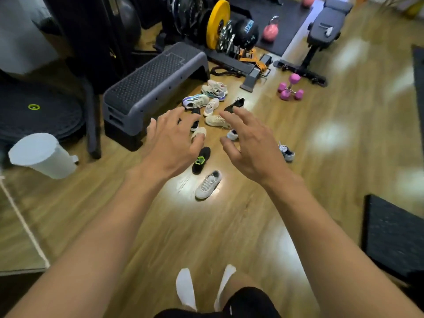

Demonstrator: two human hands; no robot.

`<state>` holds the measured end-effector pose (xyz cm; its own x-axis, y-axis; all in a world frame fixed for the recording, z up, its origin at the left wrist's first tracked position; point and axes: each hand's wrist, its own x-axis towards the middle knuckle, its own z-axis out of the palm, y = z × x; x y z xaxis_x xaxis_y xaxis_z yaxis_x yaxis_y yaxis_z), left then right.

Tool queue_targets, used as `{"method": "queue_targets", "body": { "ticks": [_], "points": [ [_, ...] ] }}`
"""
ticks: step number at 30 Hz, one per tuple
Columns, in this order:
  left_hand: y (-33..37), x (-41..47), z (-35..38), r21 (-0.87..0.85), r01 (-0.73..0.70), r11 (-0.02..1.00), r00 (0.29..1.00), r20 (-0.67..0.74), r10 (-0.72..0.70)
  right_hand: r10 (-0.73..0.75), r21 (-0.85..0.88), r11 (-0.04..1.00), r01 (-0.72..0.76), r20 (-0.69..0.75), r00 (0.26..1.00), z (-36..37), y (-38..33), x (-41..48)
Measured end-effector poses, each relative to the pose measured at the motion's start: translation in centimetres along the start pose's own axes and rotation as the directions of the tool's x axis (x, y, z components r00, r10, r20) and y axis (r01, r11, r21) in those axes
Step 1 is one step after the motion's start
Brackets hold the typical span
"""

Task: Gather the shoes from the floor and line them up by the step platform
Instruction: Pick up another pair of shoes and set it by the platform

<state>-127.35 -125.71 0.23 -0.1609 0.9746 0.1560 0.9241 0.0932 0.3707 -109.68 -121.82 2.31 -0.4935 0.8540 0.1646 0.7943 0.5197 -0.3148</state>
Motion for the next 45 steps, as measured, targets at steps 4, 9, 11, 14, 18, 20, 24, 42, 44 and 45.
{"method": "queue_targets", "body": {
  "ticks": [4,9,11,14,18,20,24,42,44,45],
  "points": [
    [0.8,5.9,3.1,0.009,0.003,1.000,1.000,0.023,-0.003,0.019,0.022,1.000,-0.019,0.009,1.000,0.4,4.8,4.4],
    [2.9,12.7,8.4,0.054,0.026,0.998,0.998,0.053,-0.029,-0.036,0.030,0.999,0.034,0.068,0.997,2.1,11.1,10.1],
    [4.0,15.0,10.4,0.049,0.077,0.996,0.995,0.060,-0.080,-0.070,0.044,0.997,0.066,0.097,0.993,2.8,13.7,12.3],
    [5.4,18.4,12.9,0.019,0.142,0.990,0.989,0.050,-0.143,-0.097,0.032,0.995,0.093,0.170,0.981,3.6,17.4,15.7],
    [6.0,23.3,15.6,0.032,0.212,0.977,0.969,0.125,-0.214,-0.142,0.026,0.990,0.140,0.228,0.963,5.0,21.1,20.5],
    [5.6,25.9,16.8,0.044,0.231,0.972,0.963,0.134,-0.235,-0.159,0.035,0.987,0.155,0.240,0.958,6.0,22.4,23.3],
    [3.2,31.3,20.1,0.046,0.289,0.956,0.951,0.098,-0.292,-0.205,0.046,0.979,0.201,0.299,0.932,9.2,24.5,29.1],
    [-14.6,43.0,46.8,0.107,0.717,0.689,0.612,0.375,-0.696,-0.294,0.129,0.950,0.283,0.673,0.679,40.0,34.1,46.6],
    [-16.7,42.7,53.1,0.097,0.767,0.634,0.553,0.401,-0.730,-0.321,0.154,0.939,0.307,0.712,0.625,47.0,35.6,45.9],
    [-17.8,42.4,56.3,0.100,0.783,0.614,0.527,0.416,-0.741,-0.338,0.166,0.931,0.326,0.730,0.594,50.5,36.3,45.5]
  ]
}}
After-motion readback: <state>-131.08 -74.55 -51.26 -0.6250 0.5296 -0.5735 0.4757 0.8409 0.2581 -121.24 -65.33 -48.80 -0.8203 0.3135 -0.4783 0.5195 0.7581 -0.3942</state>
